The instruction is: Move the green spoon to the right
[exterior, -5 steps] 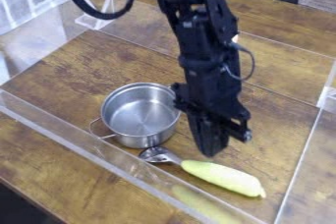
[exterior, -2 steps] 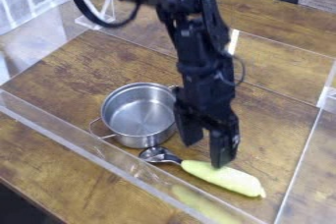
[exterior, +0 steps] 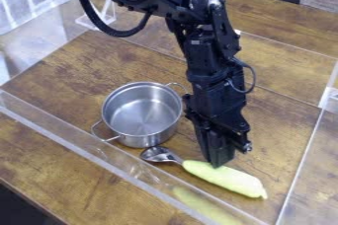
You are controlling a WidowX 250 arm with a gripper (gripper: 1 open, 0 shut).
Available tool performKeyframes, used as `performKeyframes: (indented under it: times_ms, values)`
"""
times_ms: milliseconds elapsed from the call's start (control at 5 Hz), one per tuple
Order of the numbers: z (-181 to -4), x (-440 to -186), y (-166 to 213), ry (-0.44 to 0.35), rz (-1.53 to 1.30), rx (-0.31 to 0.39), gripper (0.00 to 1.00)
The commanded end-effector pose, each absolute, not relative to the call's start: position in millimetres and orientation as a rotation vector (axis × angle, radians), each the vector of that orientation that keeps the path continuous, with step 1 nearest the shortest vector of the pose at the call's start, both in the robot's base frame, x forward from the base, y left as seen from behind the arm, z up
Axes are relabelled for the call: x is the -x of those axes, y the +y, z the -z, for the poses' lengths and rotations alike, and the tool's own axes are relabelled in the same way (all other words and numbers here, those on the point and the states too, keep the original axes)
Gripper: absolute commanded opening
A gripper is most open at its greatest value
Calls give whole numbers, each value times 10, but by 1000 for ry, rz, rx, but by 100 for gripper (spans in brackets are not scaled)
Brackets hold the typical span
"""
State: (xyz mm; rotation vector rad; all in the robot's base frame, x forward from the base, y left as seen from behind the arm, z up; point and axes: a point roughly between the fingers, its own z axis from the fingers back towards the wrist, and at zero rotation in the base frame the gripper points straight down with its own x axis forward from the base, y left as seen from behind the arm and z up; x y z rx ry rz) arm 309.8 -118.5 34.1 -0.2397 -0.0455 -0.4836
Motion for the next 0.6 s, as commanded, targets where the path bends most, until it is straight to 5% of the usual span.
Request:
performKeyframes:
  times_ms: [0, 400]
  values:
    - [-421, -3050, -1097, -50, 522, 238, 0]
    - [-633, -2966, -1002, -38, 559, 259, 0]
